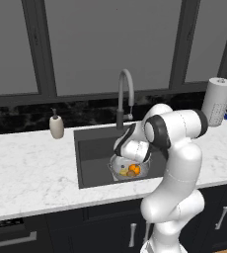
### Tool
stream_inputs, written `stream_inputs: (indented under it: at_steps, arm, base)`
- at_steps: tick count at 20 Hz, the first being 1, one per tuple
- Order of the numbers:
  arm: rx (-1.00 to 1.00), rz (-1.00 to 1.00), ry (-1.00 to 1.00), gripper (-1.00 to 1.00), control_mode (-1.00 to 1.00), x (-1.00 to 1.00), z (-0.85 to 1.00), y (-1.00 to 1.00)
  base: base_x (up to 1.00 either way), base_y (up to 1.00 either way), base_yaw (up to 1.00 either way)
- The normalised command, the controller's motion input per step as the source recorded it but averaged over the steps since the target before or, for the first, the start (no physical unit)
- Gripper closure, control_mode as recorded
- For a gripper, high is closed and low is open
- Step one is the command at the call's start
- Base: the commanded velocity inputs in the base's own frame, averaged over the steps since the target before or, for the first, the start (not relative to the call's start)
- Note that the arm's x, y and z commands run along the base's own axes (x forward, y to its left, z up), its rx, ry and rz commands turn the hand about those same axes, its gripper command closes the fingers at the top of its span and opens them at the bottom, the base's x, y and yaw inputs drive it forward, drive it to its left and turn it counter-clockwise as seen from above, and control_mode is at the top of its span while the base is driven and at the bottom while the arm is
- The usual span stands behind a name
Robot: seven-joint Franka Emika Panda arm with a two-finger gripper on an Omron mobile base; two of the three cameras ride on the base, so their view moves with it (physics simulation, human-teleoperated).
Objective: Put the colander in the sink, put the kiwi, orange, kiwi in the colander, and turn on the sink faucet and pour water over the colander.
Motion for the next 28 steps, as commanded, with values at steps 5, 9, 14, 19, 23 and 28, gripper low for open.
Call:
stream_inputs:
  at_steps: [5,9,14,19,23,28]
  arm:
    - [-0.02,0.0,0.0,-1.0,-1.0,-0.02,0.61,-0.09]
    - [0.0,0.01,0.0,-1.0,-1.0,-0.17,0.72,-0.25]
    - [0.0,0.07,0.0,-1.0,-1.0,-0.31,0.62,-0.28]
    - [0.0,0.12,0.0,-1.0,-1.0,-0.26,0.5,-0.32]
    - [0.0,0.19,-0.05,-1.0,-1.0,-0.17,0.45,-0.28]
    - [0.0,0.21,-0.05,-1.0,-1.0,-0.11,0.37,-0.21]
  base:
    - [0.0,0.0,0.0]
    - [0.0,0.0,0.0]
    - [0.0,0.0,0.0]
    - [0.0,0.0,0.0]
    - [0.0,0.0,0.0]
    - [0.0,0.0,0.0]
